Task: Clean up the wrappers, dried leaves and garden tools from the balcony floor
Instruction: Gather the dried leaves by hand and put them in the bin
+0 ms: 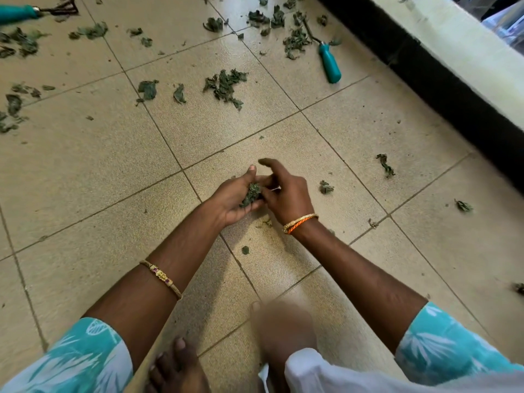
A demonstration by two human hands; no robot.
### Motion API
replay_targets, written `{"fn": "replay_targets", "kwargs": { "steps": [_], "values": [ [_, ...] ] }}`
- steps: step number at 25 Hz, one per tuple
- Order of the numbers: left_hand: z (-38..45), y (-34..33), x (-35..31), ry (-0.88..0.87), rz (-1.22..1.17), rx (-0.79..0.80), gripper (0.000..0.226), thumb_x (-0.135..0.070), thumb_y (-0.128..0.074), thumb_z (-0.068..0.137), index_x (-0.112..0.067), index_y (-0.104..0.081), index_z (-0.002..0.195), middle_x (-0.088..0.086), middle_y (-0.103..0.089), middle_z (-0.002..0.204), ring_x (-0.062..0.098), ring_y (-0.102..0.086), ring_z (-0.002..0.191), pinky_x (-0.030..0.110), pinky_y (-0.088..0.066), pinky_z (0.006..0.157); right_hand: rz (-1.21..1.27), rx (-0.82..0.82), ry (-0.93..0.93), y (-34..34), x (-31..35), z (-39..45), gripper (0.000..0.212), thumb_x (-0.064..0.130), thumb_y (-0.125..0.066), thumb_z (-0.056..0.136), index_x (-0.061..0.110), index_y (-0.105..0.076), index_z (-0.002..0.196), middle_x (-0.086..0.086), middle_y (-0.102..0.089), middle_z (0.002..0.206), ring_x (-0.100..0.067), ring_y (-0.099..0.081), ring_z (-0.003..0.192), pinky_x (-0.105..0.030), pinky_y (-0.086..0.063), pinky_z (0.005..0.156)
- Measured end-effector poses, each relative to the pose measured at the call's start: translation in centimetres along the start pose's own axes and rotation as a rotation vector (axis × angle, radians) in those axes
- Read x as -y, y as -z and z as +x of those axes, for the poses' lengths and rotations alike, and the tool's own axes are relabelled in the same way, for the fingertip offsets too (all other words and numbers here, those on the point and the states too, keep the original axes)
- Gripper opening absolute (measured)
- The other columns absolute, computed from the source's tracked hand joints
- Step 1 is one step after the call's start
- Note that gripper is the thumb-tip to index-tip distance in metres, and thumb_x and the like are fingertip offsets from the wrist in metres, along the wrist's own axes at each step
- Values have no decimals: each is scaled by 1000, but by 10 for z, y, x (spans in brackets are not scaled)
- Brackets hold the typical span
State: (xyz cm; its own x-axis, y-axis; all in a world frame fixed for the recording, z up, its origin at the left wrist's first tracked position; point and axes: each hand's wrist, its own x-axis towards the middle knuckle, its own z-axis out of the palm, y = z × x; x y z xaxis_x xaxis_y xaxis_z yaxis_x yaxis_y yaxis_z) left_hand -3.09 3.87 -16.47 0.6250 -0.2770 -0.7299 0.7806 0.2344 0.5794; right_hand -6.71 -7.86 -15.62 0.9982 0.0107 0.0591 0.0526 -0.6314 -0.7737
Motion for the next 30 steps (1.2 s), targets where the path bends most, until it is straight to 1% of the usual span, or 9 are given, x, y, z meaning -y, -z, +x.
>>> {"fn": "replay_targets", "kwargs": {
  "steps": [4, 7, 9, 11, 16, 21, 24, 27, 30],
  "values": [
    [-3, -4, -1, 10, 63, -52, 25, -26, -50, 98, -7, -63, 87, 5, -60, 77, 12, -61, 62, 19, -53, 54, -62, -100, -33, 13, -19, -3, 20, 14, -57, 89, 15, -67, 106, -5, -64, 110, -20, -53, 108, -37, -44, 92],
    [-7, -4, -3, 30, 115, -84, 28, -32, -55, 95, -10, -58, 78, 4, -55, 69, 12, -57, 60, 18, -49, 49, -337, -13, -207, 40, -60, 1, 37, 15, -55, 89, 13, -54, 127, -12, -39, 143, -27, -30, 134, -44, -29, 110],
    [-8, -3, -5, 52, 125, -96, 30, -34, -59, 93, -12, -54, 73, 3, -56, 63, 14, -58, 61, 19, -50, 48, -437, 39, -215, 47, -82, -5, 41, 12, -51, 92, 9, -49, 133, -17, -33, 146, -33, -26, 137, -48, -27, 112],
    [-6, -2, -6, 59, 148, -105, 31, -34, -59, 93, -13, -53, 71, 2, -55, 62, 12, -57, 58, 18, -47, 45, -414, -3, -161, 42, -92, -20, 37, 9, -48, 93, 2, -53, 129, -21, -42, 141, -38, -37, 130, -44, -32, 109],
    [3, -6, -5, -77, 225, -181, 26, -25, -51, 98, -8, -63, 84, 2, -64, 73, 9, -48, 50, 16, -38, 42, -447, -156, -61, 45, -90, -32, 26, -1, -57, 83, 2, -69, 106, -15, -68, 106, -35, -59, 96, -28, -39, 82],
    [9, -34, -3, 6, 278, 29, 28, -24, -46, 100, -2, -63, 104, 12, -71, 103, 5, -46, 44, 14, -38, 42, -92, -223, -400, 65, -73, -18, 22, -5, -65, 79, 10, -74, 92, -2, -72, 89, -7, -64, 80, -1, -45, 74],
    [7, -72, 6, 74, 401, 174, 35, -34, -45, 100, -6, -64, 104, 8, -73, 90, 6, -50, 46, 15, -41, 44, 132, -257, -447, 81, -60, -27, 37, -4, -70, 74, 19, -68, 103, 5, -67, 81, -9, -66, 75, -21, -56, 76],
    [2, -105, 19, 99, 531, 292, 38, -41, -46, 98, -8, -64, 93, 3, -65, 68, 10, -55, 51, 18, -44, 47, 87, -329, -388, 86, -49, -42, 60, -4, -70, 71, 21, -53, 123, 3, -63, 71, -6, -64, 65, -15, -54, 65],
    [1, -119, 32, 81, 542, 224, 29, -31, -47, 100, -6, -62, 99, 4, -63, 70, 11, -56, 56, 18, -44, 45, -34, -262, -330, 89, -47, -52, 50, -2, -62, 78, 20, -58, 122, -4, -70, 82, -12, -67, 78, -19, -54, 75]
  ]
}}
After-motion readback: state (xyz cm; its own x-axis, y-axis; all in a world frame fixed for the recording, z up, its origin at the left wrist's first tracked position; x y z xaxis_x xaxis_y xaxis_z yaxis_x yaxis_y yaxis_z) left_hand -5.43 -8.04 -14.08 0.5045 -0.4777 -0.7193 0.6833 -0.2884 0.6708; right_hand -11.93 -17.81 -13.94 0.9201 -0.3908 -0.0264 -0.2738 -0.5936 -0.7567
